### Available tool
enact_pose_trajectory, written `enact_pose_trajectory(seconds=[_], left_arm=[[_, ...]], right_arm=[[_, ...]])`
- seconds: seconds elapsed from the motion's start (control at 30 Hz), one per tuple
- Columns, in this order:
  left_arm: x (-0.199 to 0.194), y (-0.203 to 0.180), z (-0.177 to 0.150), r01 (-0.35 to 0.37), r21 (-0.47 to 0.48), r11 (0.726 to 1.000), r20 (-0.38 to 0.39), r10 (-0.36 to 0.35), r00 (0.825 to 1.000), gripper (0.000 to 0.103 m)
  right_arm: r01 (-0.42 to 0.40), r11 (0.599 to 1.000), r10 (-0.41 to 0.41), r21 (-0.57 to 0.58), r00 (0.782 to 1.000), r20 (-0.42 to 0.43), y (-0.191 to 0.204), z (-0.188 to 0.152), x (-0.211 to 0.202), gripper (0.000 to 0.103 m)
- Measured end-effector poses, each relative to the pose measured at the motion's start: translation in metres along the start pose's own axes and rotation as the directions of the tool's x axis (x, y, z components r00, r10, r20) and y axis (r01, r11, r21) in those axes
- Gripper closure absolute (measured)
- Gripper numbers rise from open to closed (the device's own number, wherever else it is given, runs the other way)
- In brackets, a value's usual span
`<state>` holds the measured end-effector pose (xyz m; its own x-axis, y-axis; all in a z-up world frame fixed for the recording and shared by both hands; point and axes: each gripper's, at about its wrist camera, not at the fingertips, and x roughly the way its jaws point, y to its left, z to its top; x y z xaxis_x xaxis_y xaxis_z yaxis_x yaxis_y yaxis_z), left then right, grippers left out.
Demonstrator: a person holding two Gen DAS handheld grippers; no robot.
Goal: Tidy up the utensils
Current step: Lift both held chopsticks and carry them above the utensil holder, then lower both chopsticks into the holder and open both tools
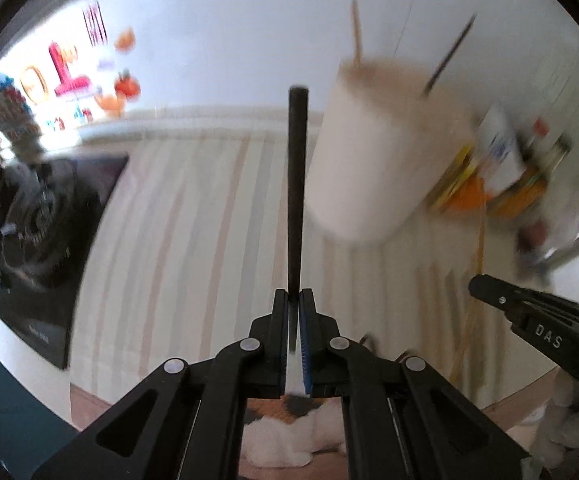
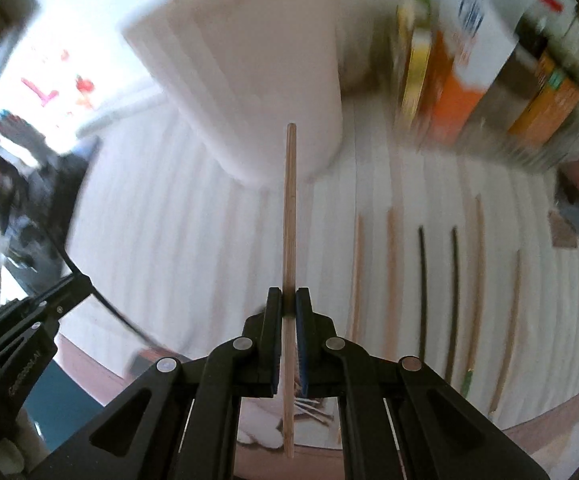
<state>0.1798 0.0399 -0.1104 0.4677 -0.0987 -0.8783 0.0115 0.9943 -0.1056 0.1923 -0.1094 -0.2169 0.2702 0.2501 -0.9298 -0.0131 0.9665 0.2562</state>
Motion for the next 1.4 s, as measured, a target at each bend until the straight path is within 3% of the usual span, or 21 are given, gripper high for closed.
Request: enact_pose_trajectory(seconds=[0.13, 0.23, 0.33, 0.43, 0.53, 0.63, 0.8, 0.9, 1.0, 1.17, 1.23, 1.33, 1.37, 1.4], left_arm=[[-0.053, -0.016, 0.038, 0.062, 0.007, 0.998, 0.137, -0.062, 0.989, 0.100], [-0.085, -0.018, 0.072, 0.119, 0.027, 0.993, 0.220, -0.122, 0.968, 0.100], [-0.109, -0.032, 0.107, 0.144, 0.062, 0.988, 0.291, -0.156, 0.944, 0.100], [-0.113, -0.039, 0.143, 0.124, 0.096, 0.988, 0.337, -0.150, 0.930, 0.100], [-0.098, -0.049, 0.170, 0.089, 0.120, 0.989, 0.334, -0.124, 0.934, 0.100], [-0.070, -0.054, 0.193, 0.063, 0.129, 0.990, 0.297, -0.099, 0.950, 0.100], [-0.012, -0.052, 0.210, 0.060, 0.116, 0.991, 0.182, -0.080, 0.980, 0.100], [0.015, -0.049, 0.211, 0.065, 0.107, 0.992, 0.120, -0.078, 0.990, 0.100], [0.034, -0.041, 0.208, 0.078, 0.088, 0.993, 0.071, -0.085, 0.994, 0.100], [0.034, -0.037, 0.202, 0.134, 0.043, 0.990, 0.027, -0.136, 0.990, 0.098], [0.022, -0.038, 0.199, 0.148, 0.035, 0.988, 0.034, -0.150, 0.988, 0.095], [0.003, -0.031, 0.196, 0.114, 0.022, 0.993, 0.081, -0.116, 0.990, 0.091], [-0.006, -0.027, 0.192, 0.092, 0.017, 0.996, 0.102, -0.094, 0.990, 0.076], [-0.010, -0.024, 0.190, 0.078, 0.012, 0.997, 0.119, -0.079, 0.990, 0.051]], right_arm=[[-0.063, 0.998, 0.059, 0.023, 0.989, 0.132, -0.002, 0.028, -0.061, 0.096], [-0.116, 0.993, 0.107, 0.027, 0.965, 0.241, -0.006, 0.063, -0.108, 0.096], [-0.141, 0.990, 0.128, 0.011, 0.930, 0.345, 0.001, 0.106, -0.146, 0.096], [-0.129, 0.992, 0.114, 0.001, 0.881, 0.459, 0.001, 0.148, -0.173, 0.096], [-0.121, 0.992, 0.090, 0.020, 0.827, 0.555, 0.010, 0.176, -0.186, 0.096], [-0.119, 0.992, 0.071, 0.039, 0.792, 0.607, 0.014, 0.203, -0.185, 0.096], [-0.118, 0.993, 0.069, 0.030, 0.749, 0.659, 0.017, 0.237, -0.163, 0.096], [-0.106, 0.994, 0.065, 0.018, 0.726, 0.685, 0.017, 0.248, -0.139, 0.096], [-0.108, 0.994, 0.069, 0.014, 0.722, 0.688, 0.013, 0.253, -0.119, 0.096], [-0.068, 0.998, 0.058, -0.011, 0.747, 0.663, 0.014, 0.253, -0.099, 0.096], [-0.087, 0.996, 0.090, -0.037, 0.764, 0.638, 0.013, 0.254, -0.094, 0.096], [-0.089, 0.994, 0.106, -0.058, 0.808, 0.580, 0.014, 0.256, -0.091, 0.092], [-0.098, 0.993, 0.115, -0.060, 0.813, 0.571, 0.013, 0.256, -0.093, 0.082], [-0.097, 0.994, 0.110, -0.054, 0.815, 0.569, 0.011, 0.253, -0.093, 0.071]])
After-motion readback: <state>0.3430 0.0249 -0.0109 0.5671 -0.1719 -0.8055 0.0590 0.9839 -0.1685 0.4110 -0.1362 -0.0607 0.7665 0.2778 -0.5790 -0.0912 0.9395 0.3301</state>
